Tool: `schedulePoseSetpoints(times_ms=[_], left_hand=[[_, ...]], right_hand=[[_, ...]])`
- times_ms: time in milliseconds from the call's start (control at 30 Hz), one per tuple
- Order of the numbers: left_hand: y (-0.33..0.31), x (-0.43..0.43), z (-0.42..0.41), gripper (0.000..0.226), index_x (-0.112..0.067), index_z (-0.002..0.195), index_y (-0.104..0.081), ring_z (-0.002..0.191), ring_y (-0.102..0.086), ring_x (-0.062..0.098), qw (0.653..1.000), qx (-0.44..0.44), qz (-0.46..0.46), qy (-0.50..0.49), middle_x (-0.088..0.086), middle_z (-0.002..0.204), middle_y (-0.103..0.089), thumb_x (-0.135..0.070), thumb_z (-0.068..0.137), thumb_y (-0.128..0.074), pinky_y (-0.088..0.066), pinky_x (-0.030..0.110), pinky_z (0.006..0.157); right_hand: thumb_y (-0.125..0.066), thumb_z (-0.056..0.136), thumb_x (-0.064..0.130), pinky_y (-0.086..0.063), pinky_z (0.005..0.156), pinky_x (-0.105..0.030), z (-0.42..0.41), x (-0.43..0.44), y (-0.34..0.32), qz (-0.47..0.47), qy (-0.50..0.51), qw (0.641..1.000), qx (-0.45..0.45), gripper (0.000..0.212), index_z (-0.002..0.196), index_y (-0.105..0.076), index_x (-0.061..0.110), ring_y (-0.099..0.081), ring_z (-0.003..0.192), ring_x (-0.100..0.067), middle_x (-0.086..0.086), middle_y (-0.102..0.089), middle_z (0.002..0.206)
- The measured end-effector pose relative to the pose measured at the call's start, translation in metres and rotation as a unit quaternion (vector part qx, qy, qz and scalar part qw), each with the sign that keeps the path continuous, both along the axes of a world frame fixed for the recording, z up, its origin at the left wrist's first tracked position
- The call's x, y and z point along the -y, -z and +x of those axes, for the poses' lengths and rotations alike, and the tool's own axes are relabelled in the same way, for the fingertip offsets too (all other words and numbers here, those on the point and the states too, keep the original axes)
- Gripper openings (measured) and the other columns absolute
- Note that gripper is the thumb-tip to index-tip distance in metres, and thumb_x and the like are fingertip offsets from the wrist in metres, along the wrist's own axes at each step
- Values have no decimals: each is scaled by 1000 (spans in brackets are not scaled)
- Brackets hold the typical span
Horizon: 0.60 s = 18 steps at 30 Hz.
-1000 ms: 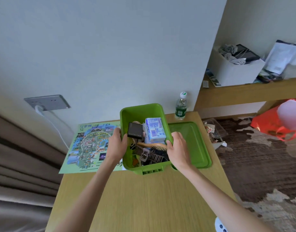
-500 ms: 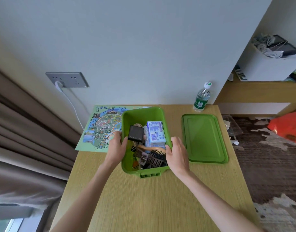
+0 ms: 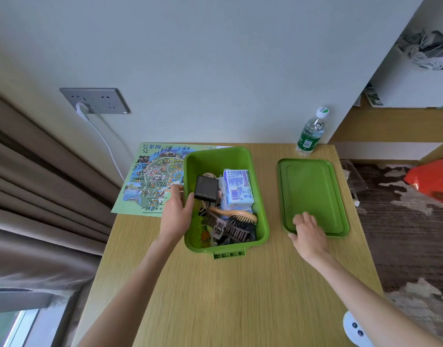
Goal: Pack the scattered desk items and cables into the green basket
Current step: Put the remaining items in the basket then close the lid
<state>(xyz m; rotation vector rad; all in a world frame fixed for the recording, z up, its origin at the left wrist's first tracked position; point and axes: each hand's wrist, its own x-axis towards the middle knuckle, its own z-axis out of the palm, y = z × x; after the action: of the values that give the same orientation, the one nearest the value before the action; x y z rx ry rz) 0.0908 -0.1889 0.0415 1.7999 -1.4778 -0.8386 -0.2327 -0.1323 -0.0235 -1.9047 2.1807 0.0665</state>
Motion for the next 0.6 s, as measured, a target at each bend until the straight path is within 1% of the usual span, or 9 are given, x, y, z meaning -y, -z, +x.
schedulePoseSetpoints(times_ms=[67,133,167,300,367,467,500,533,600], left_hand=[[0,0,0,17,-15,107,-47,74,-64,29,1000,-1,0,0,10,86,-65,-29,97,-50,-53,55,66],[-1,0,-1,17,-16,107,-47,73,-64,29,1000,-5,1,1,9,85,-65,-29,98,-50,-53,55,65],[-1,-1,-1,16,-16,107,-47,73,-65,30,1000,-8,1,1,8,85,-65,-29,98,-50,-54,55,65],[-2,-2,-2,17,-16,108,-46,72,-64,32,1000,-10,4,-1,11,85,-66,-29,98,-50,-53,56,64],[-3,-2,-2,17,-16,108,-46,72,-64,32,1000,-10,5,-2,12,85,-66,-29,98,-50,-53,56,64],[-3,-2,-3,18,-15,107,-46,72,-64,33,1000,-9,6,-4,13,85,-66,-29,98,-50,-53,57,64],[-3,-2,-3,18,-14,108,-46,72,-64,32,1000,-9,7,-5,12,85,-66,-29,98,-50,-53,56,64],[-4,-2,-3,19,-14,108,-46,72,-65,31,1000,-10,9,-6,11,85,-66,-29,98,-50,-53,56,64],[-5,-2,-3,19,-14,108,-46,71,-65,30,1000,-7,12,-5,9,84,-66,-30,98,-50,-54,55,64]], right_hand=[[-63,91,27,-42,104,-31,-1,-2,4,-18,-26,999,-21,43,130,-53,11,-50,120,-17,-4,-54,127],[-60,93,19,-39,108,-33,2,-4,6,-19,-52,998,-35,32,124,-58,12,-50,121,-17,-3,-57,126],[-59,94,16,-38,109,-33,3,-5,7,-16,-62,997,-42,31,124,-59,11,-49,123,-17,-4,-57,127],[-55,95,13,-33,114,-35,3,-6,6,-17,-104,993,-58,33,128,-56,9,-47,129,-20,-7,-54,134],[-55,95,16,-40,106,-33,3,-6,-5,-36,-130,990,-47,30,123,-58,7,-51,118,-19,-6,-57,123],[-68,86,12,-53,83,-33,5,1,-32,-134,-180,975,-12,18,101,-62,4,-54,90,-17,-5,-56,97],[-68,86,11,-53,75,-32,7,4,-42,-169,-188,968,9,14,95,-59,5,-52,84,-17,-4,-54,92],[-64,88,11,-50,71,-29,8,9,-55,-194,-189,962,33,10,92,-56,6,-49,81,-16,-4,-51,90],[-56,93,11,-38,70,-24,9,17,-80,-237,-162,953,96,9,88,-49,9,-42,79,-15,-3,-46,87]])
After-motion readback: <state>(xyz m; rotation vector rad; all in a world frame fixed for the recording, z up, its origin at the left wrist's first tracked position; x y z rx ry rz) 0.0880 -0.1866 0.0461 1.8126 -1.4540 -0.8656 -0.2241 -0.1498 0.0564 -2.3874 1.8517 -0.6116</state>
